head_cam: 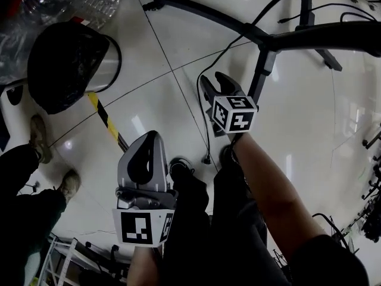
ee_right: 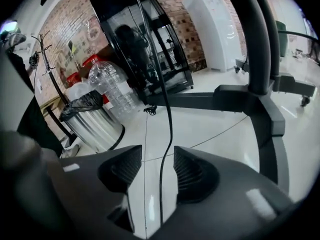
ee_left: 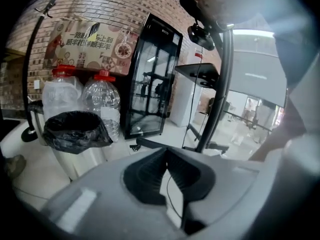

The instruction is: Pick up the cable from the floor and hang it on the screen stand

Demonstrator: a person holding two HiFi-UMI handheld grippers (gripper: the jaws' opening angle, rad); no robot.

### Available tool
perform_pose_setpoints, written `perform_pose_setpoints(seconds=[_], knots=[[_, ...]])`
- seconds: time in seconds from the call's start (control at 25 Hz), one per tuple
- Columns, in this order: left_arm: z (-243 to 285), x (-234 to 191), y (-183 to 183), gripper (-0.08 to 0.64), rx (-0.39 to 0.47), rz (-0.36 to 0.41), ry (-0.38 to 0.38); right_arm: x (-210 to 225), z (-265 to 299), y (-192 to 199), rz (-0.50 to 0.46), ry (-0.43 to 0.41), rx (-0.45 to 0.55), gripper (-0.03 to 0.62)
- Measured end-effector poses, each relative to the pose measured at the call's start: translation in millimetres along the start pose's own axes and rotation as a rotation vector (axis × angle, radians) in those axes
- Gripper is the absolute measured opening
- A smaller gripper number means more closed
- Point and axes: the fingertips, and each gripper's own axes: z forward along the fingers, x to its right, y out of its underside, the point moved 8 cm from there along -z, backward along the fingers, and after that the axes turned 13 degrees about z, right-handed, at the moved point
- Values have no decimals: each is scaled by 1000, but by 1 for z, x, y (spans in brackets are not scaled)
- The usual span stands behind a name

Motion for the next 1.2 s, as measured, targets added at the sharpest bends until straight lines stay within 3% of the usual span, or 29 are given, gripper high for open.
perform_pose_setpoints(seconds=[0.28,0.4,0.48,0.84,1.2], knots=[[10,-12,10,5,5,-21,-39,11,41,-2,-60,25,-61,169],[11,-11,14,5,-8,-15,-29,12,45,-5,-59,47,-58,59],[13,-11,14,5,-8,-11,-25,13,45,-7,-36,39,-56,39],[15,-10,1,5,-25,6,-40,-11,17,-15,-24,-81,-75,25],[-2,14,-43,5,-28,14,-33,-58,-66,-44,-34,-235,-45,23]])
